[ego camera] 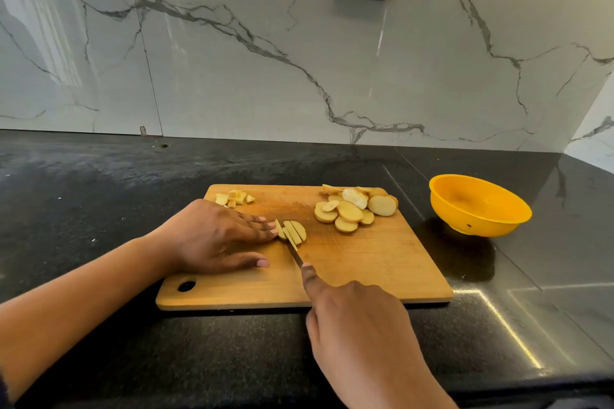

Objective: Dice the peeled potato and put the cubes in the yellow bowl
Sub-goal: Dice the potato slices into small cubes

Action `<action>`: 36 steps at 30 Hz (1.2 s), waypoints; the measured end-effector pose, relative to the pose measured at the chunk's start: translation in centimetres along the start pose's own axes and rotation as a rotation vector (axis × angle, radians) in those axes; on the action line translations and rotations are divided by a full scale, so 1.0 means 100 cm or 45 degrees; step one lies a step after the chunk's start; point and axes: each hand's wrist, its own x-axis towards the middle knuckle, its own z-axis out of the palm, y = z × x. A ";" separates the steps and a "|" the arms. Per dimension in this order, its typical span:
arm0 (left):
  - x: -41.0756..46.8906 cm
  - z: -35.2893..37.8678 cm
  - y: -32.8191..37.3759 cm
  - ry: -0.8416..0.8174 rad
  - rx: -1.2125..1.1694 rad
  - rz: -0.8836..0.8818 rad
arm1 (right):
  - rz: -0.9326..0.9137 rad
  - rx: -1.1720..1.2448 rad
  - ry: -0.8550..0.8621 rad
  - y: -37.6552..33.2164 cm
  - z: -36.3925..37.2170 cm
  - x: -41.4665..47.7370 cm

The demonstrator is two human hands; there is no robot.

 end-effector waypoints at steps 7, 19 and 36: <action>0.000 0.001 0.000 0.084 -0.046 -0.057 | 0.063 -0.102 0.034 -0.004 -0.003 0.023; 0.026 0.012 -0.010 -0.141 -0.554 -0.224 | 0.005 -0.123 0.002 -0.002 -0.004 0.021; 0.036 -0.002 0.002 -0.160 -0.831 -0.721 | 0.321 0.126 0.421 0.061 -0.031 0.042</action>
